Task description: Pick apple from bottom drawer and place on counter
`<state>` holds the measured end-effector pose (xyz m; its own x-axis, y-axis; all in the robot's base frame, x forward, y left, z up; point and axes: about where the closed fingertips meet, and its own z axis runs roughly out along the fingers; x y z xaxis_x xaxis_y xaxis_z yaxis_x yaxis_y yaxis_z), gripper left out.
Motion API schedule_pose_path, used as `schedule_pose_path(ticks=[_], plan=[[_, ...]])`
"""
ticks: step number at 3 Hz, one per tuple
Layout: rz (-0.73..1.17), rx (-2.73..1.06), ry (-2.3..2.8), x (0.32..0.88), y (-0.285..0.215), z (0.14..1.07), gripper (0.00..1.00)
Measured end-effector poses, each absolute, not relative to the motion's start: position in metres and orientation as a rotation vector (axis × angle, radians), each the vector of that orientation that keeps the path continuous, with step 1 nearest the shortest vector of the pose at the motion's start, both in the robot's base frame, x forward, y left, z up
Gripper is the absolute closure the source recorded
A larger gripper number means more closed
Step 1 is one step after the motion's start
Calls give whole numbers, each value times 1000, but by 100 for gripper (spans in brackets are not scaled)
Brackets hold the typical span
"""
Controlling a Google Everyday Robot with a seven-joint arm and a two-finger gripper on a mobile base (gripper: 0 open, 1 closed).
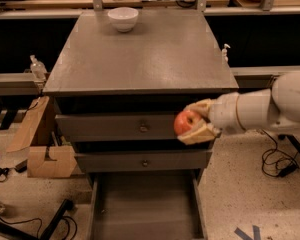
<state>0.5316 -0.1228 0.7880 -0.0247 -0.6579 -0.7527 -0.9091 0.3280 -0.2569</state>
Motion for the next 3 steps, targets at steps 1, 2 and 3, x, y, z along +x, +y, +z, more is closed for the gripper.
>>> schedule_pose_path(ticks=[1,2,3], plan=[[315,-1431,1735,556,-109,853,100],[241,-1449,1712,596,-101,903,100],[160,-1453,1695,650,-99,934,100]])
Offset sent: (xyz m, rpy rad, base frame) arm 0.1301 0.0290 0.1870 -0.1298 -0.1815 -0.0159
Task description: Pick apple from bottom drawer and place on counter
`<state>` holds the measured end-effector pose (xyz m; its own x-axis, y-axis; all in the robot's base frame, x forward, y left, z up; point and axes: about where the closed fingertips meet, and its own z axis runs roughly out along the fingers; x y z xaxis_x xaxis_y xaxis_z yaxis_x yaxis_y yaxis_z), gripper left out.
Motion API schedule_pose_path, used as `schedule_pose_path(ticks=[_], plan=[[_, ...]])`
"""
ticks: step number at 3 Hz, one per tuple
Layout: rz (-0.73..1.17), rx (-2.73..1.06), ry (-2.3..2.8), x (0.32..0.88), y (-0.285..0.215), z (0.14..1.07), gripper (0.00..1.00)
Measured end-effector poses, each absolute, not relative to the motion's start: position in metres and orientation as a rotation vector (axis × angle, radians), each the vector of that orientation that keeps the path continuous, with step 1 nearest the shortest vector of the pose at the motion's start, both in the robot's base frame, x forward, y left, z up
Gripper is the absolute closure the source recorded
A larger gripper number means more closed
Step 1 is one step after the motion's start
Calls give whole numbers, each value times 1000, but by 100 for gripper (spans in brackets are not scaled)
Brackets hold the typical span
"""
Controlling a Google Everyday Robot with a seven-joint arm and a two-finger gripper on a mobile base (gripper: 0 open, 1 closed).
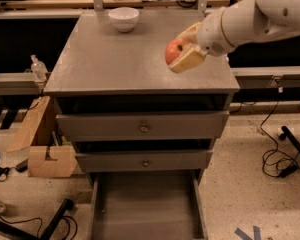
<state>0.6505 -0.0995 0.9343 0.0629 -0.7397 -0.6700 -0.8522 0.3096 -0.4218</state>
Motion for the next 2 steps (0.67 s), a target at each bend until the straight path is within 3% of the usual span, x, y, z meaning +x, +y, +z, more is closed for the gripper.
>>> schedule_pose_path(ticks=[1,2], plan=[[111,-1436,1686,701,-100,949,100],[92,-1422,1664,713,-100,962,100]])
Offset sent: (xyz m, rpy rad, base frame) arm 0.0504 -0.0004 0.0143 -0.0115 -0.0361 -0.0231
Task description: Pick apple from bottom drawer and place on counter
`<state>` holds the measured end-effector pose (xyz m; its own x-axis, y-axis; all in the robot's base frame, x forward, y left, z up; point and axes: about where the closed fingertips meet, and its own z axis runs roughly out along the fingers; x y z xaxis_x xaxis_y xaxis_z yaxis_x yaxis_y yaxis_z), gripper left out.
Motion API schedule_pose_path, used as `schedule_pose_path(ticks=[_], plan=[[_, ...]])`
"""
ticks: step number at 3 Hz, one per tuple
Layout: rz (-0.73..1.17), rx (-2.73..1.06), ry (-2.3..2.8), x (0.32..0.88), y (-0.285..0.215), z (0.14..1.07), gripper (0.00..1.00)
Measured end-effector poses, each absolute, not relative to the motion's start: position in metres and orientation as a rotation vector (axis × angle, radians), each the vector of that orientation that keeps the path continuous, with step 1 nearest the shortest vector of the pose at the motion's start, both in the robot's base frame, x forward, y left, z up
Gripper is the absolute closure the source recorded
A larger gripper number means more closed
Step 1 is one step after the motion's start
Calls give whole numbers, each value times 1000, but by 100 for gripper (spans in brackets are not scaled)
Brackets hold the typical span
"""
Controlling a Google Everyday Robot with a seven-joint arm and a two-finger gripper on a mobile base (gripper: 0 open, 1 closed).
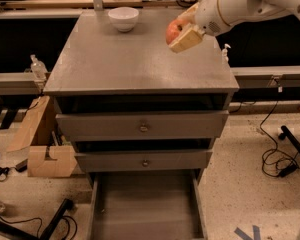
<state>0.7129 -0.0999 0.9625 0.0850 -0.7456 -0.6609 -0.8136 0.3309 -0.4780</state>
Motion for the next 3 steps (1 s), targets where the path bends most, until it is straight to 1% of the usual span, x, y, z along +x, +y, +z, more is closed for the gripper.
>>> schedule_pose_path(ticks=[1,2,3], plan=[[94,-1424,1666,713,-99,961,100],[181,-1455,1633,742,-80,949,100],[335,-1497,1647,775,-58,901,100]])
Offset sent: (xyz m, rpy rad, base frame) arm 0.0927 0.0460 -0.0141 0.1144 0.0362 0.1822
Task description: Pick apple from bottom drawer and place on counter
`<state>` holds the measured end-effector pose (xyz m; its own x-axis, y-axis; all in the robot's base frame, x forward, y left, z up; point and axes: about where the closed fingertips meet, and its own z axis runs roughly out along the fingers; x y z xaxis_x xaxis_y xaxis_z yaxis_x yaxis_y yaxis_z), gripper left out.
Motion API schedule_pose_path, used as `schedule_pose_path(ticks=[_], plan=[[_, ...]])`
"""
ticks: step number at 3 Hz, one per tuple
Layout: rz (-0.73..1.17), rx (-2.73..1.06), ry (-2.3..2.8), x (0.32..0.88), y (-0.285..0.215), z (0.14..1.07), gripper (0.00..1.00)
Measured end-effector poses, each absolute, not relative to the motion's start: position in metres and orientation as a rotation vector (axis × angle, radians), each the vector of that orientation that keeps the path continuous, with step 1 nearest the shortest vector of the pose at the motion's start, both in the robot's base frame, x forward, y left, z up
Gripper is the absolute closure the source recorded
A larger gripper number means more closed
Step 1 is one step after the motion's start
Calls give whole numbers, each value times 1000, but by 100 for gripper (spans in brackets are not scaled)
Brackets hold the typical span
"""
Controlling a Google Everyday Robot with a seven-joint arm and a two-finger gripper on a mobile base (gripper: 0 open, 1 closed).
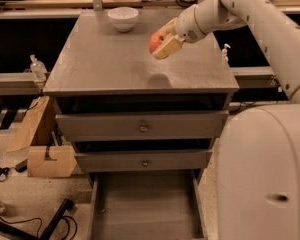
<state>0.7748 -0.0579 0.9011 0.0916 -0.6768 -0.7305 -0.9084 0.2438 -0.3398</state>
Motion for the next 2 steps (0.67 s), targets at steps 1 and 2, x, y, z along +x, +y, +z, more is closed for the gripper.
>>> schedule_pose_path(ticks=[1,2], plan=[[398,-1517,1685,804,-43,867,100],[377,-1513,1655,817,-40,877,78]])
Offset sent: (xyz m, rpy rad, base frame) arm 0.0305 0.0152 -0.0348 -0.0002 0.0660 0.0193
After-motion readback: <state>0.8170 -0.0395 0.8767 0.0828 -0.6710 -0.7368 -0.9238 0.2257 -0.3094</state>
